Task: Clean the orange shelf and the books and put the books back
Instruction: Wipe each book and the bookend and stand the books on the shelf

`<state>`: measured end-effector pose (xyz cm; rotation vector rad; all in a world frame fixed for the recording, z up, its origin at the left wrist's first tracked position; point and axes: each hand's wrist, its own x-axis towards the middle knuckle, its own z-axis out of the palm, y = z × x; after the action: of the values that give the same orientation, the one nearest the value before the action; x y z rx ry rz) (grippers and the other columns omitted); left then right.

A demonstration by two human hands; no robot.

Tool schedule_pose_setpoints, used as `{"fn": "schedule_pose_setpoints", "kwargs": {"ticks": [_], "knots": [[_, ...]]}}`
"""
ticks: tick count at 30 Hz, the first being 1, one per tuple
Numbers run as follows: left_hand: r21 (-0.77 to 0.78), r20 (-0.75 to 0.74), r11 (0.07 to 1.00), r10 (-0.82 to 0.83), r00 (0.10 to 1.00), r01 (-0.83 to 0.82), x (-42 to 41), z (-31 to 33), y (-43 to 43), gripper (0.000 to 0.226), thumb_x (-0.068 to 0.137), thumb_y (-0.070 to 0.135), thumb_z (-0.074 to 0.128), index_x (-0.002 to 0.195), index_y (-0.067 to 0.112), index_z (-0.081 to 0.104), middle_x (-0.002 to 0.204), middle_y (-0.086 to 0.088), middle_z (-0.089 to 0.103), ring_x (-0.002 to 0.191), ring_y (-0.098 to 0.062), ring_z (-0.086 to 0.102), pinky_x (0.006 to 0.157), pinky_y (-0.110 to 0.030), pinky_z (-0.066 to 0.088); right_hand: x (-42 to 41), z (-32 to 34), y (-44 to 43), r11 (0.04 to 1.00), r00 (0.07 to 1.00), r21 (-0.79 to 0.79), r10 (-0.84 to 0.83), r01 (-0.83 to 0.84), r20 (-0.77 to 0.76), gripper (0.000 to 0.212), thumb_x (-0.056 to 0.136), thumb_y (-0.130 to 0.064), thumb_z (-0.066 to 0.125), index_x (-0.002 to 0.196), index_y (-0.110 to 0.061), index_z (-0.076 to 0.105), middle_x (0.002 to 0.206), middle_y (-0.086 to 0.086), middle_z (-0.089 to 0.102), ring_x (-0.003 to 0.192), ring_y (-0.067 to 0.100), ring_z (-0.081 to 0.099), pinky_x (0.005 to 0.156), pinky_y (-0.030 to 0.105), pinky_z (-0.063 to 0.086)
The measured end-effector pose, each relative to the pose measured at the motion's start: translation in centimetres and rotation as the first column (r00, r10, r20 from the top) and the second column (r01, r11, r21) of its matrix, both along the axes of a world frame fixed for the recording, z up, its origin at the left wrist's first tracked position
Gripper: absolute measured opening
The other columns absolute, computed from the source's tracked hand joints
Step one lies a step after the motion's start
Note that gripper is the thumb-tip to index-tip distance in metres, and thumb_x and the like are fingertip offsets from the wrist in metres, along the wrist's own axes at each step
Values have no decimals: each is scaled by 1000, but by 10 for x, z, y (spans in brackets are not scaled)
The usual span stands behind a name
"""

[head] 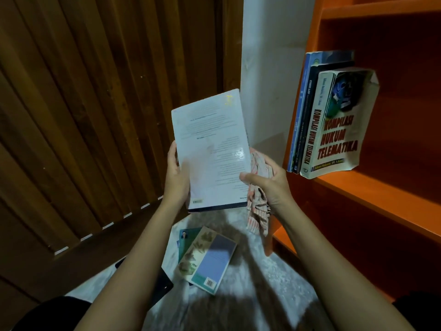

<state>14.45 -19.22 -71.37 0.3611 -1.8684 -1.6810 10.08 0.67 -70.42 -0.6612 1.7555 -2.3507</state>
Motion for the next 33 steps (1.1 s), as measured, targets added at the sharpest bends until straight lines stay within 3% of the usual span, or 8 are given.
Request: {"fn": "schedule_pose_setpoints", "kwargs": {"ticks": [3,6,9,13,17,21,26,33], "knots": [[-302,155,953,88,984,-37,-7,-5,9,61,99,34,43,149,36,8,157,1,4,142,-22,21,111,-47,32,4,-1,-2,984,989,137,-102,116,-104,53,68,13,72,115,-10,63,101,-4,69,85,3,68,64,17,53],[-354,242,933,32,970,58,-10,5,31,74,94,50,42,147,40,-7,158,-7,-14,145,-32,6,112,-52,26,12,-13,-8,927,962,306,-151,218,-228,53,67,6,75,115,-16,65,109,-5,67,94,7,65,78,22,55],[-210,244,978,68,967,-16,-14,15,44,92,86,60,50,148,34,-12,155,-15,12,137,-34,29,96,-40,36,23,-30,-17,827,901,448,-150,340,-408,54,65,-2,76,115,-23,67,107,-11,66,97,3,60,88,20,49],[-263,311,956,216,925,-134,-16,4,41,93,89,34,62,150,22,-8,140,-12,43,109,-24,56,77,-30,47,33,-43,-19,759,861,525,-91,385,-501,43,68,-15,69,110,-23,70,102,2,71,90,15,63,74,20,46],[-246,363,944,301,882,-221,-16,-3,43,82,93,25,57,150,17,-1,142,-14,41,113,-29,57,81,-34,55,41,-55,-27,712,804,542,-54,447,-592,45,73,-19,61,117,-26,66,90,3,67,77,20,61,60,23,42],[-139,171,946,315,933,-294,-13,1,35,63,94,15,54,146,12,19,128,-14,52,106,-27,61,77,-35,58,34,-59,-29,656,735,551,-8,515,-678,49,78,-21,68,126,-27,58,97,5,66,83,27,62,64,31,47],[-23,-136,976,211,968,-216,-3,16,28,36,98,16,46,132,25,35,122,-2,60,96,-14,68,64,-22,58,23,-39,-22,777,763,469,-23,420,-645,54,78,-34,73,127,-17,57,116,4,65,99,8,59,82,18,46],[184,-191,969,201,961,-166,8,18,28,42,100,26,44,141,24,36,120,0,63,101,-16,67,77,-35,59,-4,2,-14,780,824,425,-194,459,-533,31,94,-30,51,118,-11,54,110,1,42,97,9,47,71,3,33]]}}
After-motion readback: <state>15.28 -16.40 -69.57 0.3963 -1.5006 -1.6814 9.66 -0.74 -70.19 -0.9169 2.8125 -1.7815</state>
